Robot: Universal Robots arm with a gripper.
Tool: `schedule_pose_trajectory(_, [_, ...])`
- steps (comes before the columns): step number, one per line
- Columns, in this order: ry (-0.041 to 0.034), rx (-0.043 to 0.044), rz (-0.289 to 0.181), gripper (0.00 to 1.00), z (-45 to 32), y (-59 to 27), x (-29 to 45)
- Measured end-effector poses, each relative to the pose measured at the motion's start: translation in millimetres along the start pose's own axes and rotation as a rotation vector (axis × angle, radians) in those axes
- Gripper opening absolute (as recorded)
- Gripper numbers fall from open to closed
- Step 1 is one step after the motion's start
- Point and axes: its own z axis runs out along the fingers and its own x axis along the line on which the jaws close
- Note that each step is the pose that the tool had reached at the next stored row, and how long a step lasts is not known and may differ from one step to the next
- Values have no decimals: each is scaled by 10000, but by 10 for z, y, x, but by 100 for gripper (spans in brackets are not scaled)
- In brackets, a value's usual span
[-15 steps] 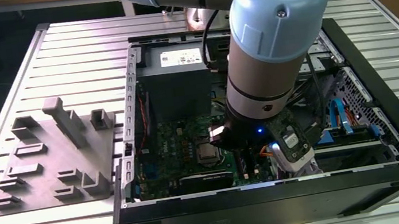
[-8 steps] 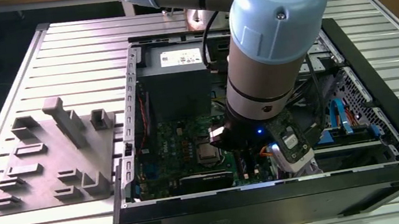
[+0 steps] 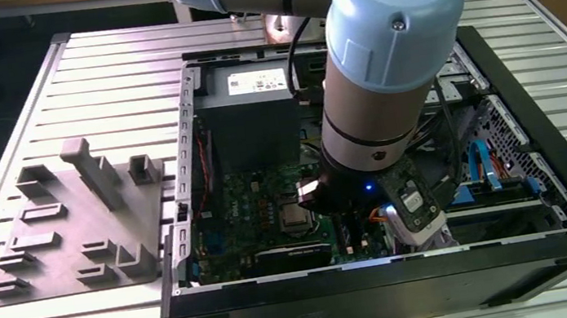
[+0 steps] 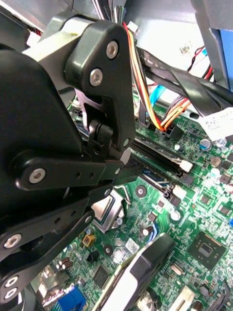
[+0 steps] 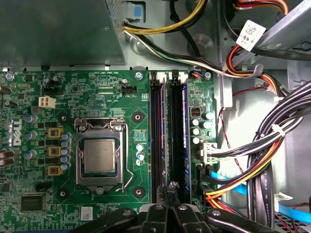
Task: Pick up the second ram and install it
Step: 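Press down the second ram until it locks into place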
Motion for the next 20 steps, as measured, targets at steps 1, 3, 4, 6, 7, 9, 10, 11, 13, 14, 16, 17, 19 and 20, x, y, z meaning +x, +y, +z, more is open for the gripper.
schedule_pose_trajectory(1, [-1,-1,0,7,1,0,0])
schedule_pose_trajectory(3, [-1,-3,0,7,5,0,0])
schedule_pose_trajectory(4, [-1,-1,0,7,12,-1,0])
schedule_pose_trajectory(6, [0,2,0,7,20,-2,1])
schedule_pose_trajectory(7, [0,3,0,7,21,-2,1])
schedule_pose_trajectory(9, [-1,-2,0,7,23,-2,1])
schedule_pose_trajectory(10, [-1,-2,0,7,24,-2,1])
schedule_pose_trajectory(11, [-1,-2,0,7,24,-2,1])
schedule_pose_trajectory(13, [-2,-4,0,7,35,-3,1])
schedule_pose_trajectory(14, [-2,-4,0,7,36,-3,1])
schedule_pose_trajectory(16, [0,-2,0,7,36,-3,1])
schedule_pose_trajectory(17, [0,-2,0,7,36,-3,1])
schedule_pose_trajectory(19, [-1,-2,0,7,37,-3,1])
schedule_pose_trajectory(20, [-1,-3,0,7,38,-3,1])
